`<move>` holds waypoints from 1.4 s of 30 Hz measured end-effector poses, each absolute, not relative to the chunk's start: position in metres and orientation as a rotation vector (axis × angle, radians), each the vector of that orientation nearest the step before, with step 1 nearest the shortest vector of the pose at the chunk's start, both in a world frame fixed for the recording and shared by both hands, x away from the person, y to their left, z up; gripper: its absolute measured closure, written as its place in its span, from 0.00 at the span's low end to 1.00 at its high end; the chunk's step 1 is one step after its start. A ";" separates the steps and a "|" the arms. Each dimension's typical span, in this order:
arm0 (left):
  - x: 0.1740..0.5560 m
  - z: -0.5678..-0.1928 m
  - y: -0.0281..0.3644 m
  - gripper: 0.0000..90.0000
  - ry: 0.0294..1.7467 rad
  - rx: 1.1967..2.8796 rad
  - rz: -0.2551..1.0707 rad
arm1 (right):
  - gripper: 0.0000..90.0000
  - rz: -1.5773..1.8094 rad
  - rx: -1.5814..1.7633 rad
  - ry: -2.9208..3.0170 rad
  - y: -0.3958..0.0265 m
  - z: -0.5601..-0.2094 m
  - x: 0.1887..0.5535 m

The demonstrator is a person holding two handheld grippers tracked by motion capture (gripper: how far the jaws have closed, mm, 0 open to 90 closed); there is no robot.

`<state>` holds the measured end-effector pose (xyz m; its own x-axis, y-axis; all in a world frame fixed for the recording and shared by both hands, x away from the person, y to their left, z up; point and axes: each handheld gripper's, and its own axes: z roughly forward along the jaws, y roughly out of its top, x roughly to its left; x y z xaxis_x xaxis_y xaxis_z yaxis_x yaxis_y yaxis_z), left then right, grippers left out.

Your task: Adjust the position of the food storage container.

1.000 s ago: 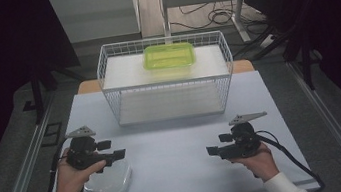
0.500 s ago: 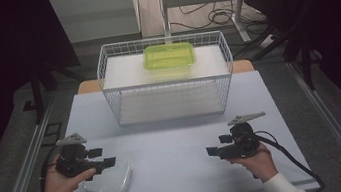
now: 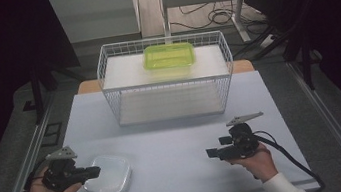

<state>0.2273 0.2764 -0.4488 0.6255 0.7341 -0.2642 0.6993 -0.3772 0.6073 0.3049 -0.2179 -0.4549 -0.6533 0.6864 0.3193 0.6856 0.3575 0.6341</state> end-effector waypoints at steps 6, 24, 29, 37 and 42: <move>0.210 -0.452 0.272 0.99 1.077 2.201 0.108 | 0.26 1.199 1.305 2.588 -0.218 -0.455 0.305; 0.180 -0.487 0.266 1.00 1.196 2.207 -0.031 | 0.26 1.173 1.302 2.603 -0.216 -0.458 0.307; 0.181 -0.496 0.259 1.00 1.213 2.213 -0.024 | 0.26 1.183 1.282 2.614 -0.216 -0.459 0.307; 0.191 -0.501 0.256 1.00 1.231 2.200 -0.040 | 0.26 1.178 1.271 2.624 -0.216 -0.460 0.309; 0.198 -0.502 0.249 1.00 1.234 2.200 -0.032 | 0.26 1.167 1.266 2.625 -0.215 -0.461 0.309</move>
<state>0.1983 0.2487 -0.5021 0.5653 0.7668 -0.3040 0.7816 -0.3802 0.4944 0.3089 -0.2153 -0.4608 -0.6746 0.6754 0.2979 0.6737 0.3984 0.6224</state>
